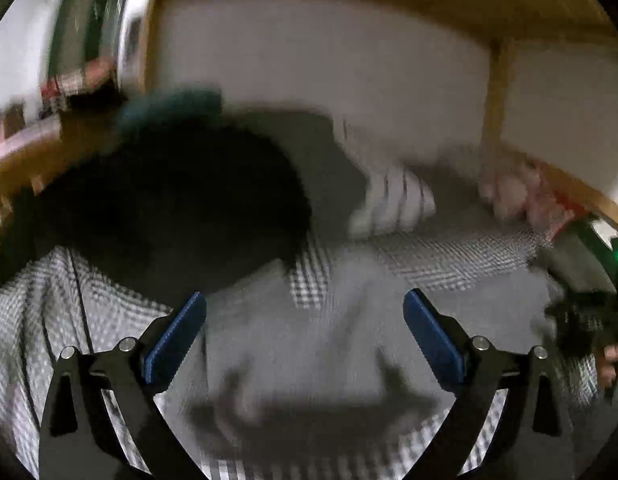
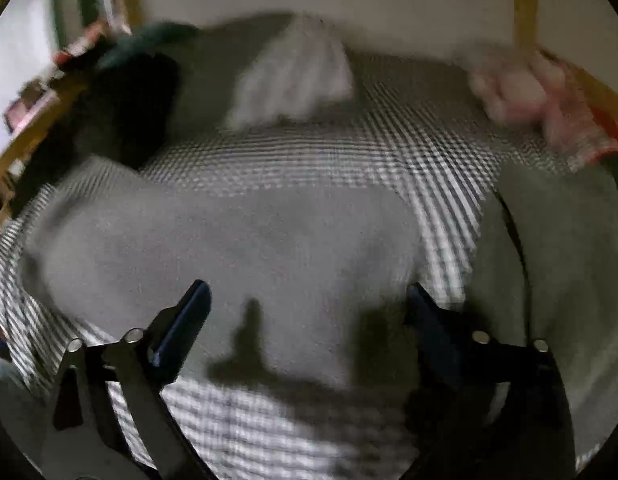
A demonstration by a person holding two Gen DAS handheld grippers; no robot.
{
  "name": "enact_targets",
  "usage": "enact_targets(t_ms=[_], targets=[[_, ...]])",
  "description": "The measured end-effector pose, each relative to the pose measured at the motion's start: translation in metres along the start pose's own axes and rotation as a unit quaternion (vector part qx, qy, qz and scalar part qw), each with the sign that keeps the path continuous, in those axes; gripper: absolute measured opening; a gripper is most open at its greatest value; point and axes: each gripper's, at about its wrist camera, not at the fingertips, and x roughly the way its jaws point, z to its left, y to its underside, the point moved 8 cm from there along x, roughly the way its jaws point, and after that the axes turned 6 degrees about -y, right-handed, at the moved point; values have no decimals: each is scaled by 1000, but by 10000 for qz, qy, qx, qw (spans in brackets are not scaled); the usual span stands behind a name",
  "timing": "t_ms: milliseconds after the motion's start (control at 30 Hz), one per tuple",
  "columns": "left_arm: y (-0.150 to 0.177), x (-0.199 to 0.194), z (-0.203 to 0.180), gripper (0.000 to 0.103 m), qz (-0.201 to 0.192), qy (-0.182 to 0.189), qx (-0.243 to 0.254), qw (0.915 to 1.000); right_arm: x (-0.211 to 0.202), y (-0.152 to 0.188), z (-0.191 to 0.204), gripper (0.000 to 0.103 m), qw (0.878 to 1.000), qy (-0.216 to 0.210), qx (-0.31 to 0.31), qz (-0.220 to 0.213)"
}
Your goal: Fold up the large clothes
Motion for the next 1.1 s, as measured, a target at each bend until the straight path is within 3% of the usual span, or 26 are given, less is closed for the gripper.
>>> enact_targets(t_ms=[33,100,167,200,233,267,300,333,467,500,600,633,700,733,800,867,933,967,1033,1100], targets=[[-8,17,-2,97,60,-185,92,9998,9,-10,12,99,9999,-97,-46,-6],[-9,85,12,97,714,-901,170,9932,42,-24,34,99,9989,-354,67,297],[14,139,40,97,1570,-1310,31,9789,77,-17,37,99,9962,-157,35,854],[44,168,60,97,2351,-1382,-53,9621,84,-15,35,99,9963,-72,-4,854],[67,181,73,98,2840,-1285,-123,9501,83,-12,33,99,9968,-95,-53,797],[83,185,82,98,3001,-994,-299,9482,80,-6,29,99,9968,-110,-128,786],[93,182,90,98,2991,-576,-606,9506,78,-1,25,99,9966,-134,-155,794],[102,179,95,98,3102,-233,-831,9468,75,7,22,99,9965,-224,-185,785],[103,156,86,97,3073,675,-791,9459,71,15,25,99,9961,-218,-279,804],[97,145,80,97,2824,1237,-823,9477,72,16,26,99,9962,-206,-252,813],[98,132,76,95,2648,1591,-565,9494,73,15,28,99,9964,-192,-214,800],[102,132,75,76,2749,1753,-681,9429,74,14,29,99,9965,-186,-209,787],[106,120,70,47,2892,2205,-1044,9257,73,14,30,99,9968,-167,-187,756],[106,119,73,36,2888,2101,-995,9287,73,14,30,99,9969,-165,-185,750],[102,119,77,25,2893,1959,-954,9321,71,15,31,99,9969,-173,-186,738],[94,119,99,15,2765,1902,-1203,9343,70,16,31,99,9969,-202,-191,730],[76,107,126,9,2310,2011,-1816,9345,67,18,31,99,9968,-238,-221,727],[67,97,145,9,1960,2098,-2350,9286,66,19,31,99,9968,-272,-220,714],[72,93,164,9,1908,2162,-2826,9149,64,19,30,99,9971,-339,-174,666],[96,102,167,10,2238,1690,-2410,9291,65,19,30,99,9974,-325,-144,627]])
